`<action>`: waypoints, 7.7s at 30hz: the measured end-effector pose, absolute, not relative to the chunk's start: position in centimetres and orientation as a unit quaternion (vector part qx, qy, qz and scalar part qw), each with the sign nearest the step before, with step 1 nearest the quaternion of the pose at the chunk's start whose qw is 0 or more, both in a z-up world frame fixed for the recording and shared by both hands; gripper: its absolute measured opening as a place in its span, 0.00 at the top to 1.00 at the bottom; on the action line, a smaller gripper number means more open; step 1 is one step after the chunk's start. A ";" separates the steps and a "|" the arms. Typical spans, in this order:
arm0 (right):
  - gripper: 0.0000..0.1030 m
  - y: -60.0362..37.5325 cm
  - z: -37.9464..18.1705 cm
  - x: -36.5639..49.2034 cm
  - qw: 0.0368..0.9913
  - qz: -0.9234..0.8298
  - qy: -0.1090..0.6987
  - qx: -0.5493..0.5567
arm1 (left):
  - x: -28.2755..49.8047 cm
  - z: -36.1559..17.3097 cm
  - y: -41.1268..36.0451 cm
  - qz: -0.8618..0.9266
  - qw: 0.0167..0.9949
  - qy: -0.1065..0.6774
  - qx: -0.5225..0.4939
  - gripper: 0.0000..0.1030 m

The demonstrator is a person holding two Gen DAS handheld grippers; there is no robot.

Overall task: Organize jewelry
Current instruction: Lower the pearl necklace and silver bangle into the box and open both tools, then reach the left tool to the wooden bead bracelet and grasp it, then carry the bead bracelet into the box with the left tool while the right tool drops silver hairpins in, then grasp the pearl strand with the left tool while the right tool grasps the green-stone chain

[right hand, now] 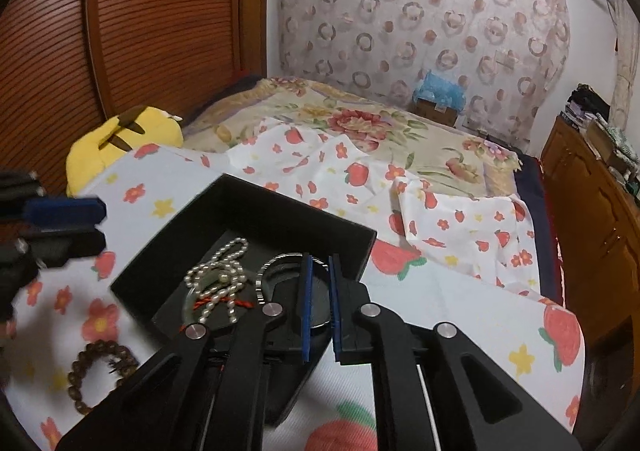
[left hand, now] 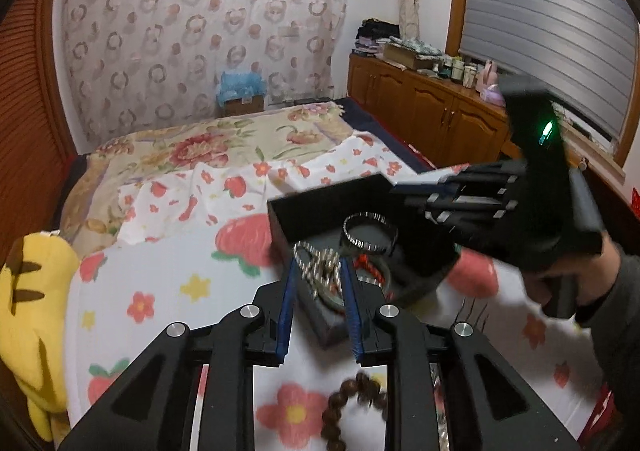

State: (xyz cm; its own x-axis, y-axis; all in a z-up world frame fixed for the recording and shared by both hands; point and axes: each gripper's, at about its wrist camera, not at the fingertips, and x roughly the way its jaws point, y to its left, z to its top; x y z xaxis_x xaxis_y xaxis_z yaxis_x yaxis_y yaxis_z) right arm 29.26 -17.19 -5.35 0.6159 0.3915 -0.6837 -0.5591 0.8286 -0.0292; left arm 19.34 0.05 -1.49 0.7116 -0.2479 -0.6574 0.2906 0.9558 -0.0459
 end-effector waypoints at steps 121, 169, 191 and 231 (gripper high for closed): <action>0.98 -17.4 -2.2 26.3 0.893 0.295 0.340 -0.016 | 15.8 4.1 0.3 -0.098 0.952 0.287 0.039 0.88; 0.82 -22.9 -7.8 14.6 0.874 0.311 0.360 -0.095 | 13.8 -1.9 -4.4 -0.122 0.934 0.329 0.069 0.54; 0.86 -21.3 -10.8 17.7 0.855 0.293 0.411 -0.120 | 8.0 -7.1 -2.7 -0.136 0.914 0.379 0.055 0.43; 0.86 -20.9 -10.9 17.6 0.856 0.291 0.407 -0.131 | 4.9 -4.4 -3.0 -0.160 0.922 0.352 0.016 0.94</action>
